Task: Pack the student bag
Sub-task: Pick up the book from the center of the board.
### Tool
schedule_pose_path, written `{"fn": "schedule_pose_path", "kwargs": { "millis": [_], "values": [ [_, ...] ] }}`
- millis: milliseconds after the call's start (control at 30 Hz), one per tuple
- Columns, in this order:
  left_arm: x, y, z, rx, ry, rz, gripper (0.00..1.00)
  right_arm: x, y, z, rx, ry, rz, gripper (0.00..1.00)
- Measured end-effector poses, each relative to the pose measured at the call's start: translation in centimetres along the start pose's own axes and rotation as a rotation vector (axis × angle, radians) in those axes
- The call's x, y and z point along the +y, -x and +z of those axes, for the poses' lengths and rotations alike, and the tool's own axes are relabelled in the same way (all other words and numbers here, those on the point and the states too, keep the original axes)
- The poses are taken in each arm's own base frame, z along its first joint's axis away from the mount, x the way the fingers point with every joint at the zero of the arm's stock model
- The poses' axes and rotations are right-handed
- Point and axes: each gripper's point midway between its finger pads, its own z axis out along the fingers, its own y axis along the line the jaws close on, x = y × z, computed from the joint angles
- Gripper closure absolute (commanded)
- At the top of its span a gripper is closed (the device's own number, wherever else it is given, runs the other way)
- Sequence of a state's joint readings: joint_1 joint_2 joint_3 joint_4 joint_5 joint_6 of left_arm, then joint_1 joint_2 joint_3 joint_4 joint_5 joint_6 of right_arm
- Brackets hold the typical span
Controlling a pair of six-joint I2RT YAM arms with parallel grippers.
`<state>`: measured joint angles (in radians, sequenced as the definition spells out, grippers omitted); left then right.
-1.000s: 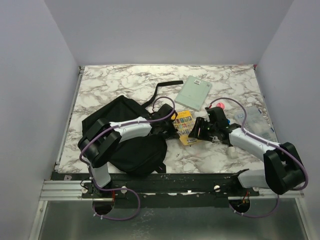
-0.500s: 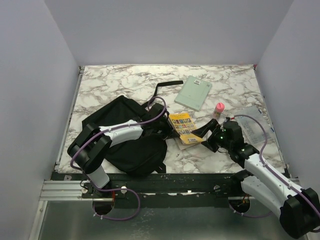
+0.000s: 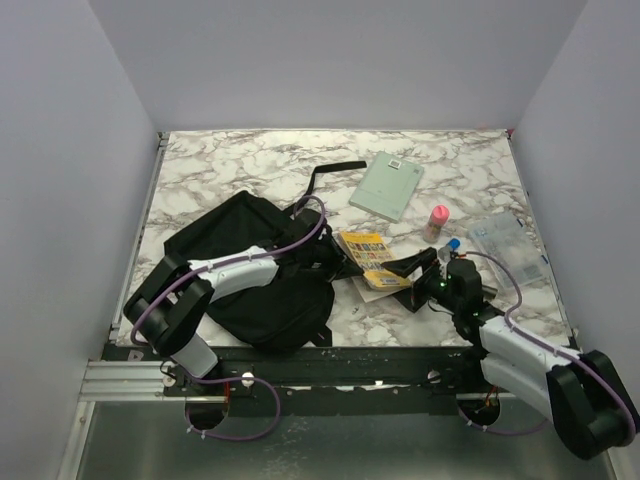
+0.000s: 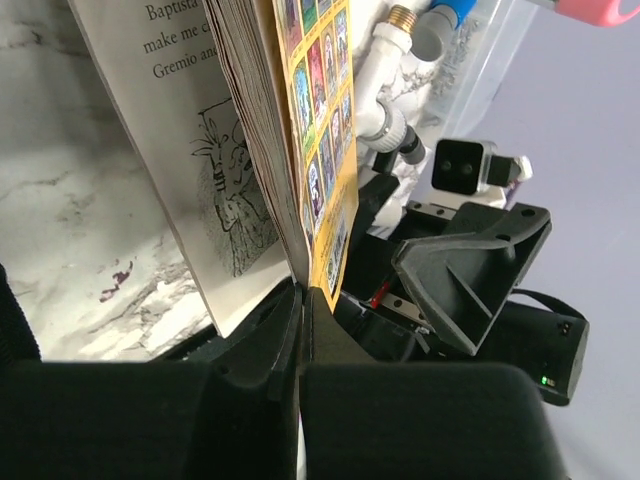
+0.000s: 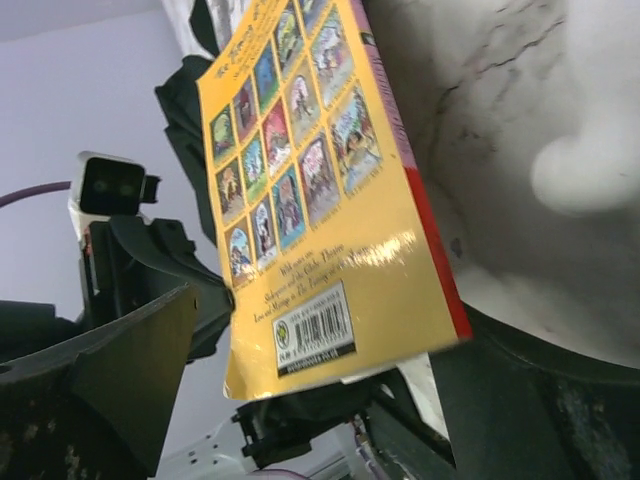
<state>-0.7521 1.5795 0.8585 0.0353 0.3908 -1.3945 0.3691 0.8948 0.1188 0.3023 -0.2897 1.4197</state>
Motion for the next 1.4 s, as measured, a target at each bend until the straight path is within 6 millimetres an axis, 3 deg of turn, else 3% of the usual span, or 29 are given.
{"fn": "schedule_pose_path", "kwargs": {
  "millis": [267, 367, 500, 533, 733, 933, 1033, 1167, 1267, 1400],
  "values": [
    [-1.5, -0.8, -0.8, 0.026, -0.073, -0.037, 1.00, 3.6, -1.0, 0.8, 0.099, 0.113, 0.089, 0.34],
    [-2.1, -1.1, -1.5, 0.025, -0.103, -0.043, 1.00, 6.1, -0.8, 0.5, 0.101, 0.165, 0.089, 0.56],
    [-3.4, -1.3, -2.1, 0.026, -0.151, -0.038, 1.00, 8.6, -0.2, -0.4, 0.064, 0.207, 0.067, 0.95],
    [-3.7, -1.3, -2.2, 0.027, -0.170, -0.032, 1.00, 8.9, -0.1, -0.6, 0.055, 0.210, 0.056, 1.00],
    [-4.1, -2.2, -4.6, 0.006, -0.262, 0.054, 0.60, 9.1, -0.2, -0.8, 0.053, 0.155, -0.010, 1.00],
    [-4.8, -3.4, -8.9, -0.050, -0.339, 0.270, 0.34, 14.8, 0.9, -2.6, -0.007, 0.198, -0.233, 1.00],
    [-4.7, -2.9, -10.4, -0.096, -0.283, 0.371, 0.19, 16.0, 0.8, -3.3, -0.010, 0.214, -0.301, 1.00],
    [-3.6, -1.1, -12.3, -0.166, -0.122, 0.526, 0.17, 14.9, 0.0, -3.2, 0.043, 0.182, -0.329, 1.00],
    [-0.8, -0.4, -13.3, -0.162, 0.035, 0.604, 0.17, 14.0, -0.4, -3.2, 0.067, 0.155, -0.353, 1.00],
    [3.8, -1.0, -14.5, -0.078, 0.227, 0.666, 0.16, 13.8, -0.6, -3.3, 0.090, 0.135, -0.379, 1.00]
  ]
}}
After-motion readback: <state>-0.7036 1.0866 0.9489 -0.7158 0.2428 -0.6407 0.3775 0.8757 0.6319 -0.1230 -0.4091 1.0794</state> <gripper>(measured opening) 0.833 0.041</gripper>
